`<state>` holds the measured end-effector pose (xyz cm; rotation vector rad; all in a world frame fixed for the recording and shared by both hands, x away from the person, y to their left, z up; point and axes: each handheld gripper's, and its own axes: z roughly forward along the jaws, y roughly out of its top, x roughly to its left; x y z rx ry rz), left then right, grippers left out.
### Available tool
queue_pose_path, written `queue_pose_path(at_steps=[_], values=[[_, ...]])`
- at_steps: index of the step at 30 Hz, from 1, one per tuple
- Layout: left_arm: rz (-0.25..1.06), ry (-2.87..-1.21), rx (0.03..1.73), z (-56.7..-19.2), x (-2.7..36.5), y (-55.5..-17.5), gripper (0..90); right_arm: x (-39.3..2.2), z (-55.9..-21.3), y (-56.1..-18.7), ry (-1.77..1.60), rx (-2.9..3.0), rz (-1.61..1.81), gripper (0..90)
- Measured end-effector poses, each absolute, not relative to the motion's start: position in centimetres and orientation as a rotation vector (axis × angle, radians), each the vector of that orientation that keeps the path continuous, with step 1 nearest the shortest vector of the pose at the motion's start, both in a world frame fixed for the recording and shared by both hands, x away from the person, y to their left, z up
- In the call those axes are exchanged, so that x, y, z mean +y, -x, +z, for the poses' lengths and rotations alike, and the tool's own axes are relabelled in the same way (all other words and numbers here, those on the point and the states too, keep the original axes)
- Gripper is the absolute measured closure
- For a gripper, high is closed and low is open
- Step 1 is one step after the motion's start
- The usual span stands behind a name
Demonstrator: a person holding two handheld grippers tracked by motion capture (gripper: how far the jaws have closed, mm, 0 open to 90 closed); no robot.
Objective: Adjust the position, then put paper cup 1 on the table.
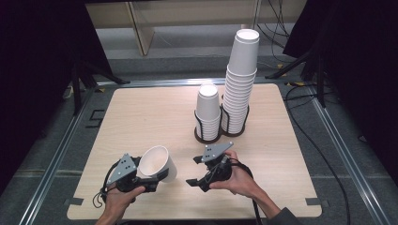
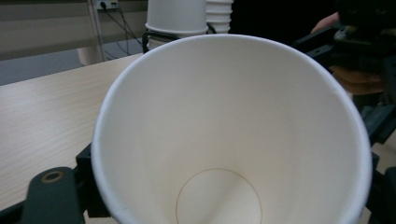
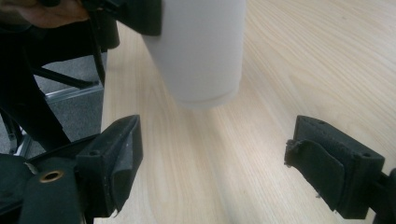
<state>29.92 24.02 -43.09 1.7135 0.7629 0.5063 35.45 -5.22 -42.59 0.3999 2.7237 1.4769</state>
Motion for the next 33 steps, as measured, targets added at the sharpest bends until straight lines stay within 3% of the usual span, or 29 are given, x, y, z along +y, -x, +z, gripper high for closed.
queue_pose_path(at_steps=[33], values=[[0.583,-1.740,0.958,-43.2,26.1,-36.7,17.7,-10.9,-44.0,-34.2,-0.626,2.657,1.398,18.9]])
